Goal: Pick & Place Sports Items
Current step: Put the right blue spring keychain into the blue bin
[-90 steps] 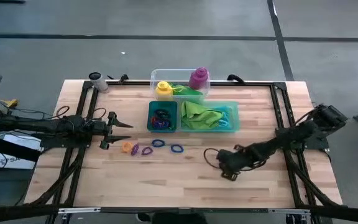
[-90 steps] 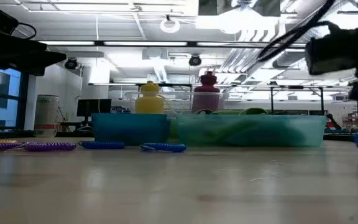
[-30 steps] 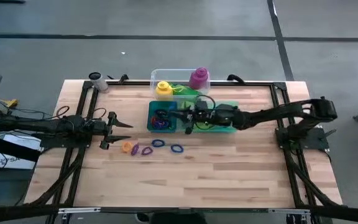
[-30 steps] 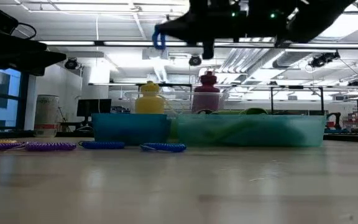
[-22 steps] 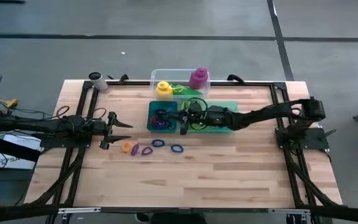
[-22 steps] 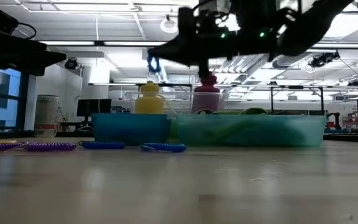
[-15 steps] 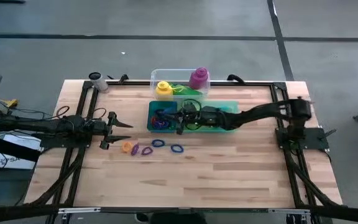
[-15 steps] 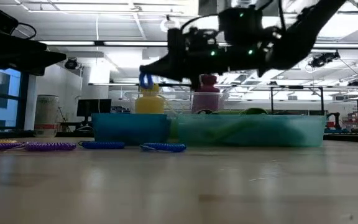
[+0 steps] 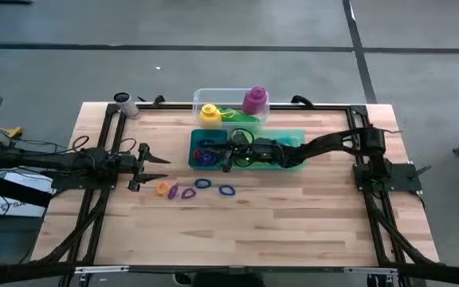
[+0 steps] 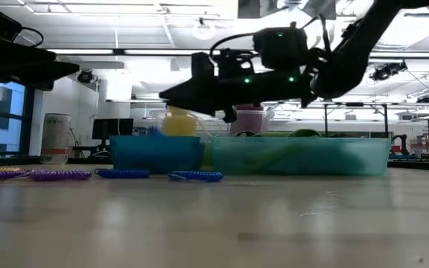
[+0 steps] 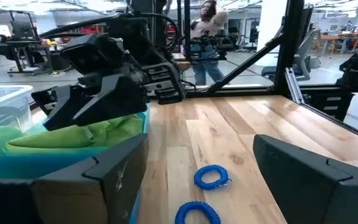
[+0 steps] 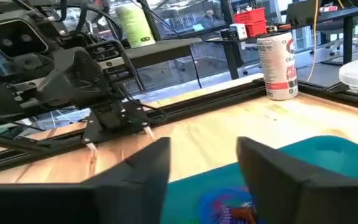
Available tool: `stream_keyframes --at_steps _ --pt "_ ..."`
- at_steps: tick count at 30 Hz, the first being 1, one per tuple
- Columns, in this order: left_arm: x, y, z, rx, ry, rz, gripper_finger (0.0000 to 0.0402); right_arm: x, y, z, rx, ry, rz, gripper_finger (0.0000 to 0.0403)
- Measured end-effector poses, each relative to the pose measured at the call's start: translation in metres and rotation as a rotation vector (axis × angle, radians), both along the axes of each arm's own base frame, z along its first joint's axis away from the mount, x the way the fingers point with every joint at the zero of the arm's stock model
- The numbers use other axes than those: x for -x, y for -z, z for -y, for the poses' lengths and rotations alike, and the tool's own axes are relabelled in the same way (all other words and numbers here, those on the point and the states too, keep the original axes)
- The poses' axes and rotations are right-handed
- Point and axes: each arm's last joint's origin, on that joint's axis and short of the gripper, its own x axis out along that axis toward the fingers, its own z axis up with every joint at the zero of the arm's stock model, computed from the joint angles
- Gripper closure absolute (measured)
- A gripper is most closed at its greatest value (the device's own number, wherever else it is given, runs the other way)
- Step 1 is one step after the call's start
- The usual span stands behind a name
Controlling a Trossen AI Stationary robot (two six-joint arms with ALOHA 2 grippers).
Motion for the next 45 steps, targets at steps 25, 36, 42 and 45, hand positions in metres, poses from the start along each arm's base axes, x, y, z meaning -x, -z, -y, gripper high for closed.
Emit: stream_keyframes --at_steps 25,36,42,45 --pt "0.0 0.0 0.0 0.0 0.0 0.0 0.0165 0.007 -0.042 -0.048 0.031 -0.169 0.045 0.0202" --pt "0.0 0.0 0.0 0.0 -0.001 0.0 0.0165 0.023 -0.035 -0.105 0.185 -0.514 -0.245 0.0202" --pt "0.0 0.0 0.0 0.0 0.0 0.0 0.0165 0.036 -0.016 -0.127 0.193 -0.524 -0.47 0.0202" --pt "0.0 0.0 0.0 0.0 0.0 0.0 0.0165 0.04 -0.01 -0.131 0.203 -0.496 -0.543 0.0202"
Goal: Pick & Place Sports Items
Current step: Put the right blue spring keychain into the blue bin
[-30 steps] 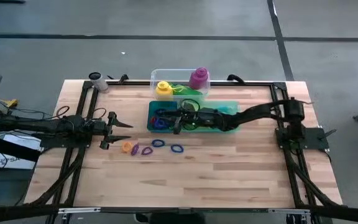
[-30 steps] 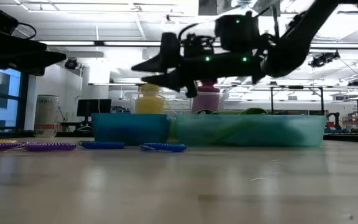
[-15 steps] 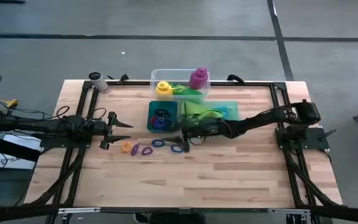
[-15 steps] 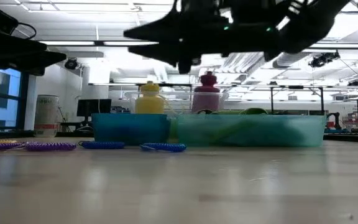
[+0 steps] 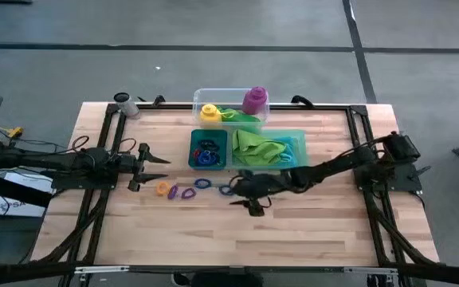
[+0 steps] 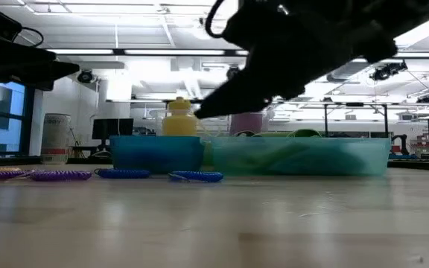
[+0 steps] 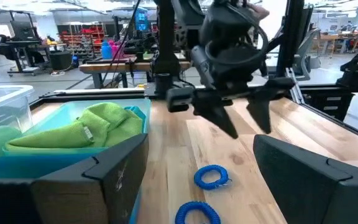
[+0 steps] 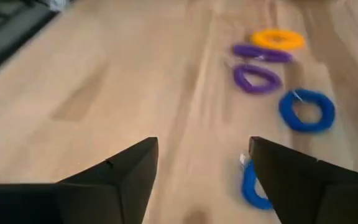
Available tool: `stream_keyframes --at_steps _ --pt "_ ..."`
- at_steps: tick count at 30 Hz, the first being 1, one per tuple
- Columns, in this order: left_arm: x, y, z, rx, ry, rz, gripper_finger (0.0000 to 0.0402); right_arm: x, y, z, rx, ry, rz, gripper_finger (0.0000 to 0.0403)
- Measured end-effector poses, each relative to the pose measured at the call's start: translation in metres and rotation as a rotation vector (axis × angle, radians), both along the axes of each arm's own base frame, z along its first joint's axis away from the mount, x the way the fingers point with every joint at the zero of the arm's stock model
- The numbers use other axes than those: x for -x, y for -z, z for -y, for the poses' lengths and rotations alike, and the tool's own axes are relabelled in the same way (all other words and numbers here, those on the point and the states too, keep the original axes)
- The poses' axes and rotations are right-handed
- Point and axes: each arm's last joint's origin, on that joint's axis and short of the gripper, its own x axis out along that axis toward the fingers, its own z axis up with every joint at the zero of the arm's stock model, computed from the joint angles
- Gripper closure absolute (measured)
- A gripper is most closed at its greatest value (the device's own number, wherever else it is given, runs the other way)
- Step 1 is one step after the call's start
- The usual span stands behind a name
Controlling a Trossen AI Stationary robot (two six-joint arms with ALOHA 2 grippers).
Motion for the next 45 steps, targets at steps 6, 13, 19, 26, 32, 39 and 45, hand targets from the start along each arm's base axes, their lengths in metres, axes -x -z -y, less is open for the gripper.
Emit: stream_keyframes --at_steps 6,13,19,26,32,39,45 --pt "0.0 0.0 0.0 0.0 0.0 -0.001 0.0165 0.002 0.002 -0.003 0.037 0.031 -0.018 0.0202" --pt "0.0 0.0 0.0 0.0 0.0 0.0 0.0165 -0.002 -0.001 0.005 0.026 0.054 0.014 0.0202" --pt "0.0 0.0 0.0 0.0 0.0 0.0 0.0165 -0.002 -0.001 0.007 -0.015 0.087 0.005 0.0202" --pt "0.0 0.0 0.0 0.0 0.0 0.0 0.0165 -0.002 -0.001 0.007 -0.002 0.106 0.018 0.0202" --pt "0.0 0.0 0.0 0.0 0.0 0.0 0.0165 -0.003 -0.002 0.007 -0.008 0.108 0.03 0.0202" --pt "0.0 0.0 0.0 0.0 0.0 0.0 0.0165 -0.004 0.011 0.004 -0.015 0.113 -0.014 0.0202" --pt "0.0 0.0 0.0 0.0 0.0 0.0 0.0165 -0.012 0.036 0.0 -0.016 0.102 -0.013 0.0202"
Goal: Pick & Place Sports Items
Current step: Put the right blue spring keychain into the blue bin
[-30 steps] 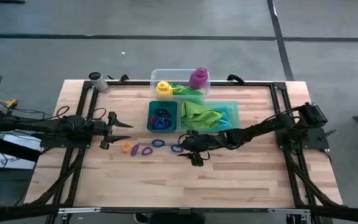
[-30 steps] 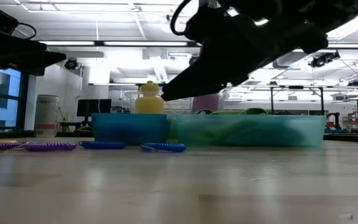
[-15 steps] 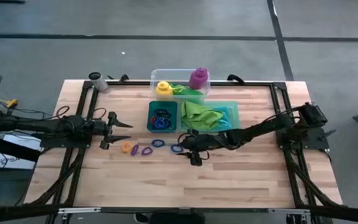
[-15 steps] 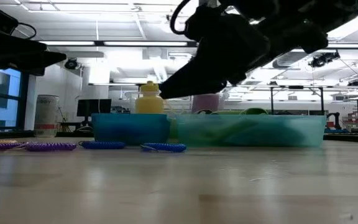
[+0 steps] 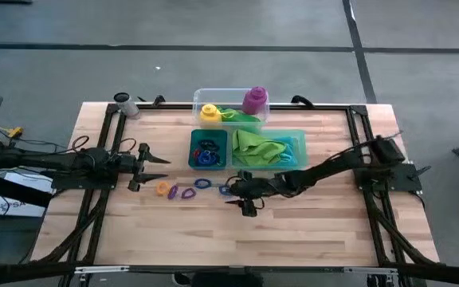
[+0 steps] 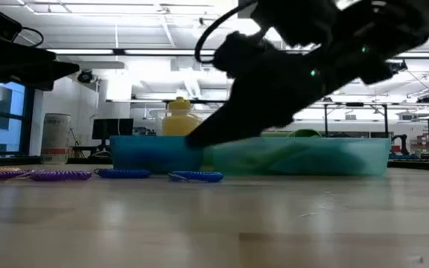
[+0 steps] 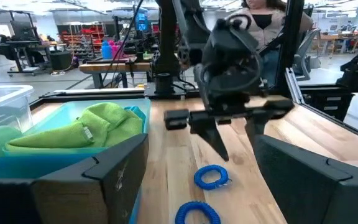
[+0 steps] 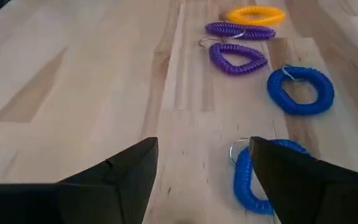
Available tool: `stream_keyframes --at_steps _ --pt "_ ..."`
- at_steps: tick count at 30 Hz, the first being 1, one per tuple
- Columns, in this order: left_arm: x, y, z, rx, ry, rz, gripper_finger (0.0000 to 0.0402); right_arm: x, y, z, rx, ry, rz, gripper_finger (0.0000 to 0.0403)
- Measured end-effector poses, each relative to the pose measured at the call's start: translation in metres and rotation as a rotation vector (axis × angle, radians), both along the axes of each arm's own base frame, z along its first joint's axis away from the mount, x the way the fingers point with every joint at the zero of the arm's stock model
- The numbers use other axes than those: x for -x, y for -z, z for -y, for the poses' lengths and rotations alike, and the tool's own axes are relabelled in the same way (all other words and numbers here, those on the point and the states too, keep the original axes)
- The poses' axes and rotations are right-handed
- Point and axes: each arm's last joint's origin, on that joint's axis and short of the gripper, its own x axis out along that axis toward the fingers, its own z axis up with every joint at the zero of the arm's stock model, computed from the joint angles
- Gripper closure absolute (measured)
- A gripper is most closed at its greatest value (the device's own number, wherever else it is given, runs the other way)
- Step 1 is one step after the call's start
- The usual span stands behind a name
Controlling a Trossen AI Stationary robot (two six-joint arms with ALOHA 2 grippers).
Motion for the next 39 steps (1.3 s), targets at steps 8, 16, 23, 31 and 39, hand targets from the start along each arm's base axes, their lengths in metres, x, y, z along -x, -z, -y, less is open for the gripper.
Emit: stream_keyframes --at_steps 8,16,23,31,39 --pt "0.0 0.0 0.0 0.0 0.0 -0.001 0.0165 -0.004 0.024 0.0 0.023 0.028 -0.022 0.0202" --pt "0.0 0.0 0.0 0.0 0.0 0.0 0.0165 -0.003 0.034 0.002 0.068 0.083 -0.053 0.0202" --pt "0.0 0.0 0.0 0.0 0.0 0.0 0.0165 -0.002 0.035 0.001 0.078 0.088 -0.063 0.0246" --pt "0.0 0.0 0.0 0.0 0.0 0.0 0.0165 0.0 0.036 -0.007 0.08 0.064 -0.075 0.038" --pt "0.0 0.0 0.0 0.0 0.0 0.0 0.0165 0.003 0.035 -0.019 0.061 0.015 -0.074 0.0397"
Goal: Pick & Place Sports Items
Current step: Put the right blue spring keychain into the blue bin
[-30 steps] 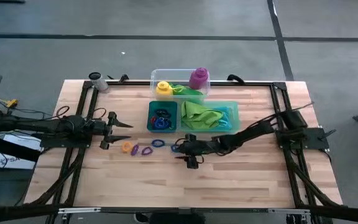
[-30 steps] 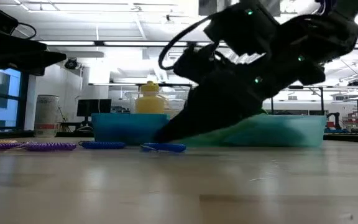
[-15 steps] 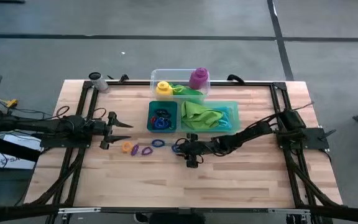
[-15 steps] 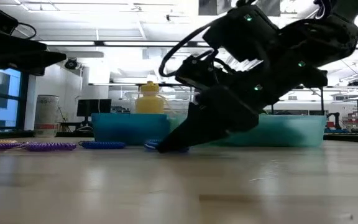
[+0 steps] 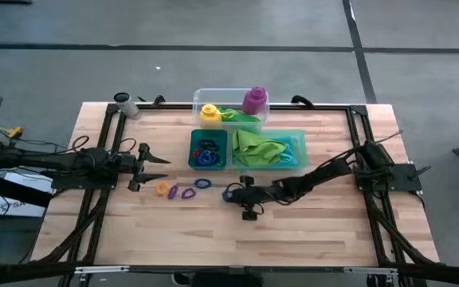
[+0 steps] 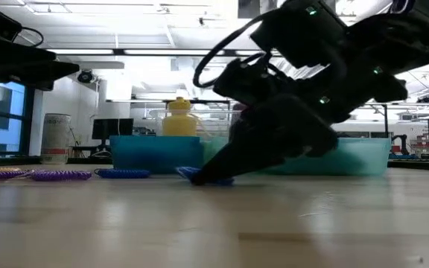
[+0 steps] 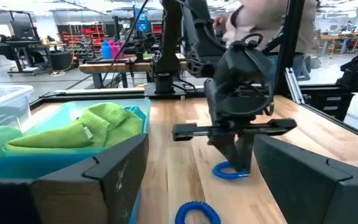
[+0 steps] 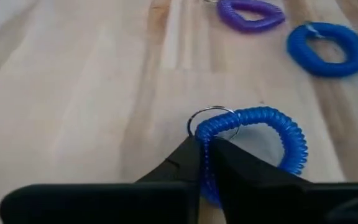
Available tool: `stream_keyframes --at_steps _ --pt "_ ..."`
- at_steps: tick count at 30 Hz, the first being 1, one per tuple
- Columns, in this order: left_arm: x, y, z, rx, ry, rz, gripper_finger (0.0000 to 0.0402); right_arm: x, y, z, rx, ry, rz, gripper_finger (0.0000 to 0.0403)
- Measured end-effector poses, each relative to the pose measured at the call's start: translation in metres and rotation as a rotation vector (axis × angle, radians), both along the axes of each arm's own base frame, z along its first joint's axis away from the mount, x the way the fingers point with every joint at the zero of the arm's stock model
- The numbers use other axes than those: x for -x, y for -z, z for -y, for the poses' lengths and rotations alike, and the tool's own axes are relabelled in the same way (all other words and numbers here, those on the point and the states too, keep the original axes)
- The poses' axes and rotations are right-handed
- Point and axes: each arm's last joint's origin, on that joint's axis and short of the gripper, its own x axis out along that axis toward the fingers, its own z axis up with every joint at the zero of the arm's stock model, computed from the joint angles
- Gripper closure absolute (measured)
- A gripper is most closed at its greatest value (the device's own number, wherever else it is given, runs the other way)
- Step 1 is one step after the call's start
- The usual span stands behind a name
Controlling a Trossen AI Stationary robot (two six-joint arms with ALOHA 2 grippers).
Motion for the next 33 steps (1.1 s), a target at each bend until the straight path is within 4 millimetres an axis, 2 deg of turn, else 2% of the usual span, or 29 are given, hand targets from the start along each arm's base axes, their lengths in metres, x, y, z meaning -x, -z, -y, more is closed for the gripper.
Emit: stream_keyframes --at_steps 4,10,16,20,26,29,33 --pt "0.0 0.0 0.0 0.0 0.001 0.0 0.0165 -0.001 -0.003 -0.004 -0.001 -0.025 0.038 0.0399" --pt "0.0 0.0 0.0 0.0 0.0 0.0 0.0165 -0.002 -0.022 -0.004 0.014 -0.053 0.109 0.04" --pt "0.0 0.0 0.0 0.0 0.0 0.0 0.0165 -0.001 -0.055 -0.003 0.089 -0.098 0.225 0.0401" --pt "0.0 0.0 0.0 0.0 0.0 0.0 0.0165 -0.003 -0.082 0.002 0.146 -0.118 0.378 0.0402" --pt "0.0 0.0 0.0 0.0 0.0 0.0 0.0165 -0.011 -0.113 0.027 0.186 -0.05 0.641 0.0402" --pt "0.0 0.0 0.0 0.0 0.0 0.0 0.0165 -0.015 -0.121 0.047 0.18 0.016 0.72 0.0402" --pt "0.0 0.0 0.0 0.0 0.0 0.0 0.0165 -0.018 -0.123 0.077 0.135 0.116 0.731 0.0402"
